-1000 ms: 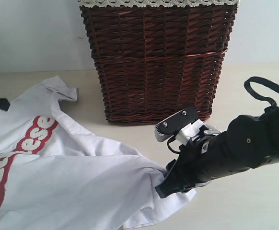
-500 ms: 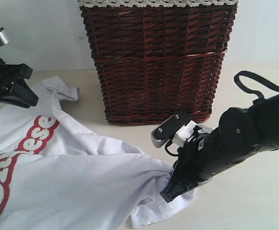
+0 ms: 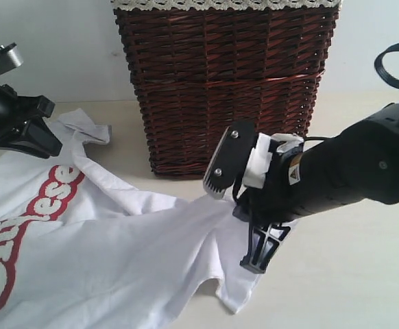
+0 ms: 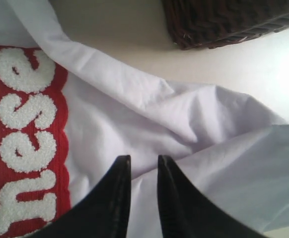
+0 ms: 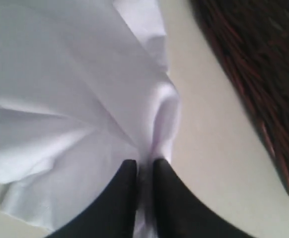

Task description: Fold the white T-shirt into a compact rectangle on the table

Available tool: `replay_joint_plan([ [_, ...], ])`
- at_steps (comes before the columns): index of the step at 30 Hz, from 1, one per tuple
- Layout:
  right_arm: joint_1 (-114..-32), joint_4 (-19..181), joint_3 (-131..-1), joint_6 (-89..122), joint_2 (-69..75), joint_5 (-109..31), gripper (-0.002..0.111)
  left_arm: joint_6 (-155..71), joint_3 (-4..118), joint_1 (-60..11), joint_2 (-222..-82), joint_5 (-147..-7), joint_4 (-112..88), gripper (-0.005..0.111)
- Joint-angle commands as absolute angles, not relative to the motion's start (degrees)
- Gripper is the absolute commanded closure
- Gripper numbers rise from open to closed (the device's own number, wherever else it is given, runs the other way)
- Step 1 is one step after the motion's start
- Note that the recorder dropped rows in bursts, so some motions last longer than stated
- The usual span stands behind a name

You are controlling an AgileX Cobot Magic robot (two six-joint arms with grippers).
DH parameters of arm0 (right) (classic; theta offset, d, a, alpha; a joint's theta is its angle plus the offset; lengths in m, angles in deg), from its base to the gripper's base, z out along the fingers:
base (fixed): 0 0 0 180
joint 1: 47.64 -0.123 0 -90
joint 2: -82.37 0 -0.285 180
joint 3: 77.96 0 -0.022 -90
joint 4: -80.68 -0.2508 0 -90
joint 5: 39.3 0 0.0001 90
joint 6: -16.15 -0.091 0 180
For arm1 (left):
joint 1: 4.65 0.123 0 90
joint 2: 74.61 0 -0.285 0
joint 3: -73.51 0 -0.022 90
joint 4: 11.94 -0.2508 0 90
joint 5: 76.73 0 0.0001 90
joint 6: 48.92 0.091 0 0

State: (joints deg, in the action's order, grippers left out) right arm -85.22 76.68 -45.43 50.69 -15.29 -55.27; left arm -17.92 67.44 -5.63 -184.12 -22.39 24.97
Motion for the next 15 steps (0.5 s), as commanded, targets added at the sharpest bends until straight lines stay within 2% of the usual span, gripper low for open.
replay_joint_plan([
  [1, -89.33, 76.88, -45.75, 53.09, -15.51, -57.43, 0.079, -17.63, 67.64, -5.94, -184.1, -22.66, 25.08, 0.085],
  [3, -91.58, 76.32, -45.75, 52.94, -15.51, -59.92, 0.079, -17.63, 67.64, -5.94, -184.1, -22.66, 25.08, 0.085],
  [8, -98.08, 76.07, -45.75, 49.34, -15.15, -64.19, 0.091, -17.75, 67.64, -5.94, -184.1, -21.5, 25.44, 0.085],
  [11, -98.92, 76.07, -45.75, 46.47, -15.15, -64.25, 0.085, -10.2, 67.54, -7.87, -184.59, -13.94, 27.6, 0.085],
  [15, -98.09, 84.0, -45.75, 39.25, -15.04, -63.7, 0.07, -3.1, 65.04, -15.61, -184.96, -11.71, 28.79, 0.085],
])
